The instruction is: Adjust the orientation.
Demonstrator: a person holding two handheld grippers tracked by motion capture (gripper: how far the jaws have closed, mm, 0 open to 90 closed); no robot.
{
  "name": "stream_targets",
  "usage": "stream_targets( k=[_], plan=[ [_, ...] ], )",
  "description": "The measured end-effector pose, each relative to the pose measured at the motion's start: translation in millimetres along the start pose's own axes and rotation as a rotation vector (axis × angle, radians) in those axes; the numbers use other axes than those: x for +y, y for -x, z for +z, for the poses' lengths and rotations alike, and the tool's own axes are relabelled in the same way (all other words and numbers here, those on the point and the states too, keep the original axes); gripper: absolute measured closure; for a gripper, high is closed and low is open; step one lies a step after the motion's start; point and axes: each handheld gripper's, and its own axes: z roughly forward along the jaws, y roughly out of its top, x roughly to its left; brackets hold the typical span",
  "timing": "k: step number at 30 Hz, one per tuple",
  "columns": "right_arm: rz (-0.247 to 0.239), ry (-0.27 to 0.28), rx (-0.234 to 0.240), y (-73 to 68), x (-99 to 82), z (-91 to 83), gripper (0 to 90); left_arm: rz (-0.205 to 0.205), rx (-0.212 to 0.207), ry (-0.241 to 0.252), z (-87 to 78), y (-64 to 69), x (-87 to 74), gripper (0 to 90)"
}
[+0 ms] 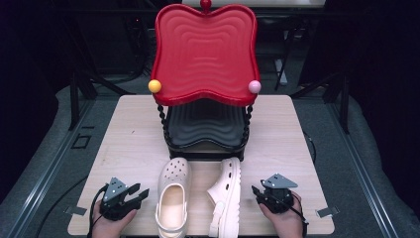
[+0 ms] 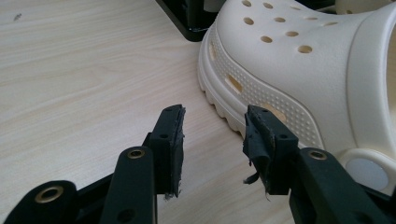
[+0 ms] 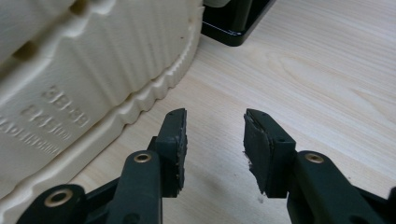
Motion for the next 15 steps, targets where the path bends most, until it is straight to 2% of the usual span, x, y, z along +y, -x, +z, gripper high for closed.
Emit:
stream_targets(
  k=[3,8,10,15],
  plan=[
    [0.019,0.01,-0.002,2.6,-0.6,1.6,59.1,-0.001,-0.016,-0.003,0.8,-0.7,0.0,58.5],
    [0.005,-0.012,0.017,3.0,-1.8,2.4,60.6,0.001,-0.02,-0.017,0.9,2.4,1.1,59.3],
    [0.01,0.009,0.025,3.1,-1.8,2.0,60.5,0.006,-0.024,-0.003,0.0,4.9,3.0,59.3],
    [0.028,0.012,0.025,4.6,-2.9,-0.7,60.2,0.015,-0.042,0.013,-3.9,12.4,8.7,59.3]
  ],
)
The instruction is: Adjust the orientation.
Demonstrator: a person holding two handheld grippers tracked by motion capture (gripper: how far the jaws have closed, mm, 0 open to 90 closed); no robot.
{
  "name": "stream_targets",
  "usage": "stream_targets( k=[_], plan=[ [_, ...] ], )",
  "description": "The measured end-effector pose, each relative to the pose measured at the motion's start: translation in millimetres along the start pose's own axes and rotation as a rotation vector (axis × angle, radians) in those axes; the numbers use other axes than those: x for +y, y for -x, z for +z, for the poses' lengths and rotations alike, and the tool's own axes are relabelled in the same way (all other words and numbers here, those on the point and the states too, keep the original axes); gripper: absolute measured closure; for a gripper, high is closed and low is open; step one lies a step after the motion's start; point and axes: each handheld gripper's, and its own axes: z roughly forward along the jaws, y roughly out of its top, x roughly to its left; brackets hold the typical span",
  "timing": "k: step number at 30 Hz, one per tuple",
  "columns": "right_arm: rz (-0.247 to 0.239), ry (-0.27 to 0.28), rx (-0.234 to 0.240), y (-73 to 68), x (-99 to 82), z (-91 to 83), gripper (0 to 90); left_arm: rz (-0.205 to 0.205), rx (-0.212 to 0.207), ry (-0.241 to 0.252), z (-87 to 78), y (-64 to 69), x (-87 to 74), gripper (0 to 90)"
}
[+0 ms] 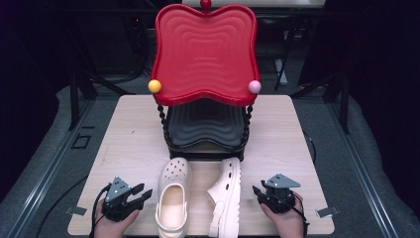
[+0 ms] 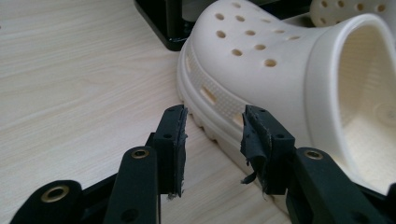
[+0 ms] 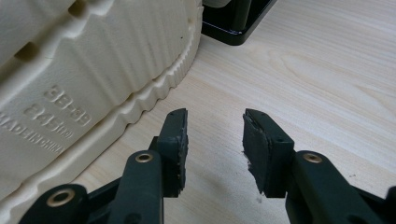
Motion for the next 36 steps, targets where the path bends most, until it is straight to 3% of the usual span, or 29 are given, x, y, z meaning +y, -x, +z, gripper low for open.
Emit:
stream_targets(
  k=[8,16,22,29,35,36],
  plan=[
    [0.024,0.013,0.003,0.8,0.3,-1.1,59.1,0.03,-0.018,0.064,-10.8,19.0,8.4,58.3],
    [0.027,0.032,0.006,-0.6,0.7,-3.0,58.9,0.054,-0.056,0.049,-2.1,37.1,14.2,58.6],
    [0.034,0.031,0.013,1.6,-0.1,-2.3,58.7,0.067,-0.038,0.031,12.6,43.5,15.8,65.6],
    [0.04,0.033,0.017,1.8,-0.3,-2.2,58.7,0.085,-0.019,0.044,13.5,46.1,17.7,75.8],
    [0.046,0.035,0.017,1.5,-0.5,-2.2,58.7,0.091,-0.007,0.046,20.6,55.6,22.1,77.0],
    [0.046,0.037,0.017,1.6,-0.4,-2.6,58.7,0.076,-0.017,0.045,23.5,59.0,24.4,77.1]
  ],
)
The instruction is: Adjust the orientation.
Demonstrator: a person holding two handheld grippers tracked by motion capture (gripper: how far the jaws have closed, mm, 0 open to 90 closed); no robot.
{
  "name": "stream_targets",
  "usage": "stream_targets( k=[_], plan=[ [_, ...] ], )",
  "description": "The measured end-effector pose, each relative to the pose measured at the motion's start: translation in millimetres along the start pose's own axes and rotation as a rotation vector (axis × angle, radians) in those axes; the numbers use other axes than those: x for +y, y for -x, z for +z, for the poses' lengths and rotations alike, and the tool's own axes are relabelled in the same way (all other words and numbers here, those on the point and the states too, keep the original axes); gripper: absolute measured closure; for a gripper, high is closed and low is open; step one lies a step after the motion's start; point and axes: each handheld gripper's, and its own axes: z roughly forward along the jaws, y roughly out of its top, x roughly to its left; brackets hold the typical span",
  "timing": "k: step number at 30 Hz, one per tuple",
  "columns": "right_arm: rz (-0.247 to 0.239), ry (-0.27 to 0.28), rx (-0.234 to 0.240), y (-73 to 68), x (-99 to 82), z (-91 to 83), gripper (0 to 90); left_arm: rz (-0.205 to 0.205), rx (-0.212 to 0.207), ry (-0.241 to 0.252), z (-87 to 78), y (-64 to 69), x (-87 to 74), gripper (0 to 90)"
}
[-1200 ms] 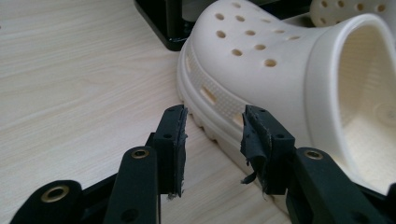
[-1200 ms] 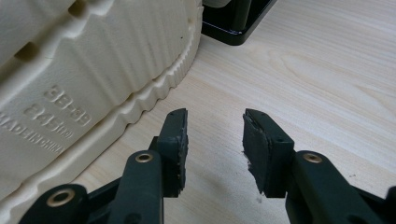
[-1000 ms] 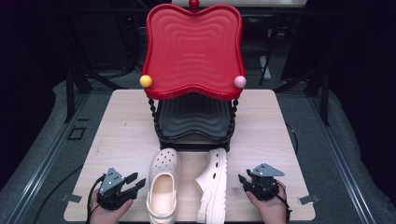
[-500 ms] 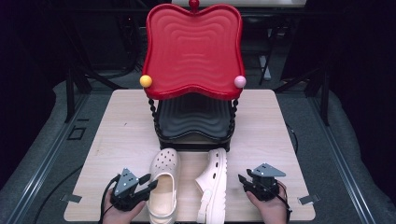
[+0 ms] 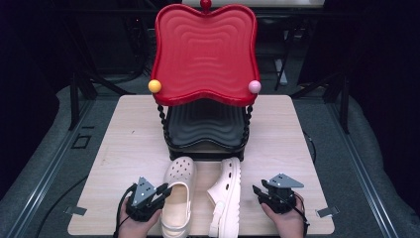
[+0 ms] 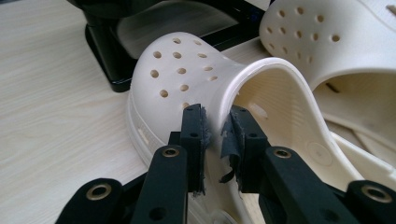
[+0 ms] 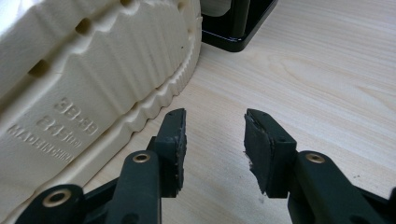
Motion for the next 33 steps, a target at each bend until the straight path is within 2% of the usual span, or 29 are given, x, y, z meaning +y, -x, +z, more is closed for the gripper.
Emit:
stream_targets(
  k=[3,7,9,14,20,23,27,30,33],
  plan=[
    [0.002,0.003,0.001,0.5,0.0,-0.1,58.8,0.027,-0.001,-0.006,4.2,5.8,3.4,77.1],
    [0.007,0.006,0.006,0.8,0.4,-0.8,60.4,0.008,-0.013,-0.007,8.1,6.9,5.7,77.1],
    [0.003,0.015,0.006,-0.3,2.3,-3.2,63.4,-0.021,-0.012,0.003,11.8,7.9,6.6,76.7],
    [0.003,0.061,0.014,-4.5,8.7,-10.1,74.6,-0.037,-0.04,0.026,13.3,5.8,5.2,74.3],
    [-0.038,0.094,0.03,-13.3,17.8,-16.5,80.1,-0.064,-0.078,0.036,12.1,-1.8,1.6,69.1],
    [-0.056,0.095,0.042,-17.4,20.1,-19.5,81.7,-0.053,-0.08,0.034,8.8,-2.5,0.8,67.3],
    [-0.073,0.123,0.046,-22.9,23.6,-26.1,85.5,-0.071,-0.086,0.051,3.7,-5.6,-1.0,64.0],
    [-0.064,0.16,0.084,-27.3,27.8,-35.1,87.8,-0.074,-0.086,0.047,0.3,-8.8,-3.5,60.8],
    [-0.08,0.181,0.117,-37.0,31.5,-39.7,87.7,-0.081,-0.09,0.055,-2.0,-10.5,-5.3,57.8]
  ],
)
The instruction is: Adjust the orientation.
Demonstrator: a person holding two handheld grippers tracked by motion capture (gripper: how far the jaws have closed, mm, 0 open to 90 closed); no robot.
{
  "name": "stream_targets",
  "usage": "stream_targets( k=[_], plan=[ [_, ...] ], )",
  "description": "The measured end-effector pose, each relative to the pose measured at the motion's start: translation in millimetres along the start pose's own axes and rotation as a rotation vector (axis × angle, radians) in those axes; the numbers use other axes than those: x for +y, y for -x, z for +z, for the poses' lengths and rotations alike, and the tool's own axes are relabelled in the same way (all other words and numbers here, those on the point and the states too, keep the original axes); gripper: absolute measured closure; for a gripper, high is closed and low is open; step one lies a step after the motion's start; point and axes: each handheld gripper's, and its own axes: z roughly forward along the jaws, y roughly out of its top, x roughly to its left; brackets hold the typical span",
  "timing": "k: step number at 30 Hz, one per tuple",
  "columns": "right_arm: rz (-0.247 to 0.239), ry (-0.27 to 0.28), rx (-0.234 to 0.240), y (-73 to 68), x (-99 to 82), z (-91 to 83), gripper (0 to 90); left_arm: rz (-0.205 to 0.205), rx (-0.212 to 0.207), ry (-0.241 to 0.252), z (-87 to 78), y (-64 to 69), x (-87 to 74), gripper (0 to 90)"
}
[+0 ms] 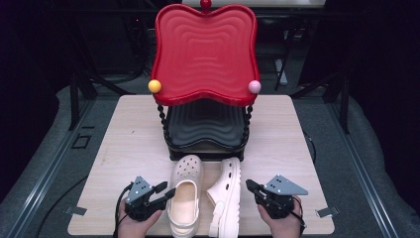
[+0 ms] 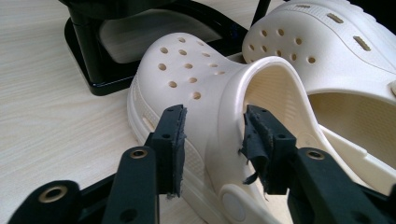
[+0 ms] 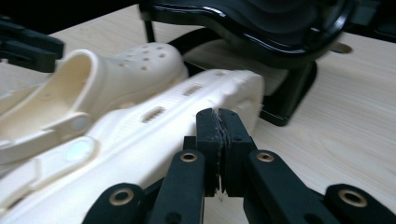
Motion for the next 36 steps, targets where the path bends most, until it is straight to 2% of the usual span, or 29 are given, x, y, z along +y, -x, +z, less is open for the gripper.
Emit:
stream_targets(
  k=[4,7,11,13,15,26,30,36],
  plan=[
    [-0.047,-0.007,0.027,-14.9,3.5,4.6,87.2,0.007,0.0,0.003,-1.9,-1.8,-1.3,56.5],
    [-0.063,-0.012,0.04,-22.1,5.0,9.6,87.9,0.011,0.024,-0.002,-4.5,-1.9,-2.5,55.4],
    [-0.109,-0.036,0.033,-27.9,5.6,14.5,88.9,-0.023,0.009,0.028,-8.8,-6.3,-3.2,53.8],
    [-0.118,-0.044,0.032,-28.6,4.7,16.9,89.5,-0.026,0.003,0.034,-10.3,-8.2,-2.6,54.8],
    [-0.115,-0.045,0.04,-27.5,5.2,17.3,90.0,-0.019,0.014,0.03,-11.4,-9.3,-2.0,54.8],
    [-0.107,-0.065,0.04,-22.6,5.1,13.0,90.0,-0.048,0.042,0.035,-16.2,-17.6,-2.8,53.4],
    [-0.084,-0.088,0.017,-18.8,5.4,7.3,90.0,-0.072,0.048,0.041,-18.4,-22.8,-4.3,53.4],
    [-0.006,-0.113,-0.03,2.3,-4.3,-7.5,90.0,-0.07,0.05,0.04,-17.7,-23.5,-5.1,53.4]
  ],
)
